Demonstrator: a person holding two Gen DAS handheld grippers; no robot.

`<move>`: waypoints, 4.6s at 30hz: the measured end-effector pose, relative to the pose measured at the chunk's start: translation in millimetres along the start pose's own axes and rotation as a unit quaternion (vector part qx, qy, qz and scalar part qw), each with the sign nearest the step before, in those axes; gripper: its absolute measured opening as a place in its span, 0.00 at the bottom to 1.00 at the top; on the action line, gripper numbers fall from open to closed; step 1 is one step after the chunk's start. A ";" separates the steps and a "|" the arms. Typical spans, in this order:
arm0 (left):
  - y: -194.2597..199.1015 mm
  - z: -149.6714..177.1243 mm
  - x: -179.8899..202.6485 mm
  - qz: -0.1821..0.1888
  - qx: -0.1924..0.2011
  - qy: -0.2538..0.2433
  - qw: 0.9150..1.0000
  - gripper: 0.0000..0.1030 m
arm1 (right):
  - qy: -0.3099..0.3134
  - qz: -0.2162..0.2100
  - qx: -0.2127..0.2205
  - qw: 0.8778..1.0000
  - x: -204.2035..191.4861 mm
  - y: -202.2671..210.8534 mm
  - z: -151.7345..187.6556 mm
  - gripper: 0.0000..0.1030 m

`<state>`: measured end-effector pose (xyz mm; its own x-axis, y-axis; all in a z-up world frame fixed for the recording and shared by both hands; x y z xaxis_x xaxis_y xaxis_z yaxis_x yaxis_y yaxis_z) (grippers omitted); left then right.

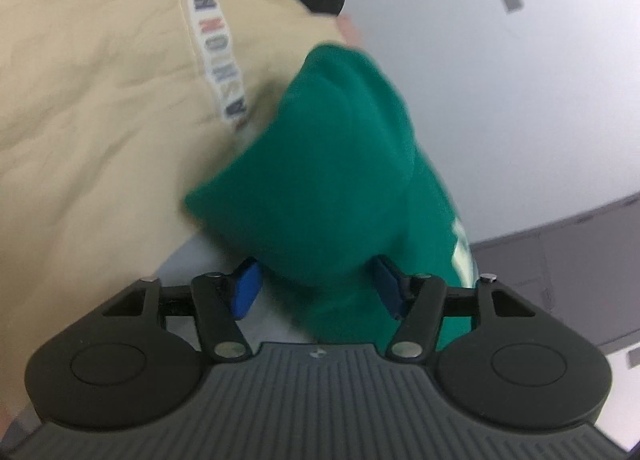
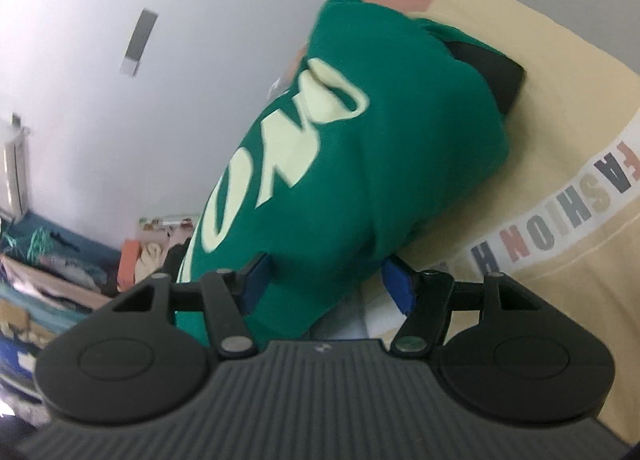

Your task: Fold large clothes

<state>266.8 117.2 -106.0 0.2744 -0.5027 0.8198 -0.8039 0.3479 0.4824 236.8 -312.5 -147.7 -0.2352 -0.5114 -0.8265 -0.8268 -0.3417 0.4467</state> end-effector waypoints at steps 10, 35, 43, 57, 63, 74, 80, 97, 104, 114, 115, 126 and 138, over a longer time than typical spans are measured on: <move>17.7 -28.0 38.0 0.083 0.054 -0.056 0.994 0.24 | 0.029 -0.082 0.028 0.996 -18.7 6.1 -15.7 0.15; -4.0 -30.0 16.9 0.015 0.033 -0.013 0.999 0.71 | 0.054 0.009 -0.006 0.998 -3.0 -10.3 18.9 0.54; -5.2 -13.9 -11.8 0.049 0.006 0.124 0.991 1.00 | -0.050 -0.001 0.015 0.999 18.3 -13.0 20.1 0.84; -44.8 -27.5 -8.2 0.082 0.024 0.135 0.987 1.00 | -0.083 0.005 0.059 0.995 27.6 -46.8 4.7 0.85; -67.3 -37.1 -13.6 0.071 0.037 0.174 0.981 1.00 | -0.057 0.010 0.061 0.996 24.3 -48.4 4.9 0.85; -88.4 -49.9 -9.4 0.067 0.056 0.138 0.987 0.77 | -0.050 0.006 0.049 0.998 28.9 -44.2 5.8 0.96; -90.5 -53.2 -11.9 0.059 0.048 0.136 0.988 0.54 | -0.091 0.015 0.064 0.994 29.7 -51.5 -2.9 0.97; -55.9 -44.8 1.8 0.097 0.023 0.076 0.992 0.38 | 0.045 -0.037 0.075 0.995 12.2 -15.9 -13.1 0.34; -0.3 -8.6 14.3 0.094 0.009 0.065 0.993 0.38 | 0.058 -0.049 0.069 0.995 4.7 42.9 -8.0 0.33; 45.6 42.8 72.1 0.140 -0.006 0.037 0.989 0.38 | 0.074 -0.072 0.080 0.991 9.1 134.9 -35.2 0.33; 45.0 48.3 82.6 0.145 -0.008 0.035 0.989 0.38 | 0.071 -0.076 0.086 0.991 9.9 145.8 -41.1 0.33; 4.4 96.4 235.9 0.194 -0.010 -0.012 0.981 0.38 | 0.078 -0.112 0.164 0.977 -2.7 231.3 -152.8 0.33; -101.7 154.5 331.0 0.196 -0.043 -0.071 0.977 0.38 | 0.037 -0.102 0.216 0.970 73.5 232.6 -233.2 0.33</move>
<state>357.9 -206.8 68.6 -0.1266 -0.4192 0.8990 -0.7832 0.5984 0.1687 146.4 -613.5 -24.7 -0.0201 -0.5289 -0.8484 -0.9931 -0.0872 0.0779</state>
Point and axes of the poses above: each gripper's, at about its wrist camera, not at the fingertips, and y roughly against the way its jaws point, x to its right, z to its underside, the point moved 2 cm from there along -y, roughly the way its jaws point, and after that the axes turned 4 degrees about x, right-handed, at the moved point
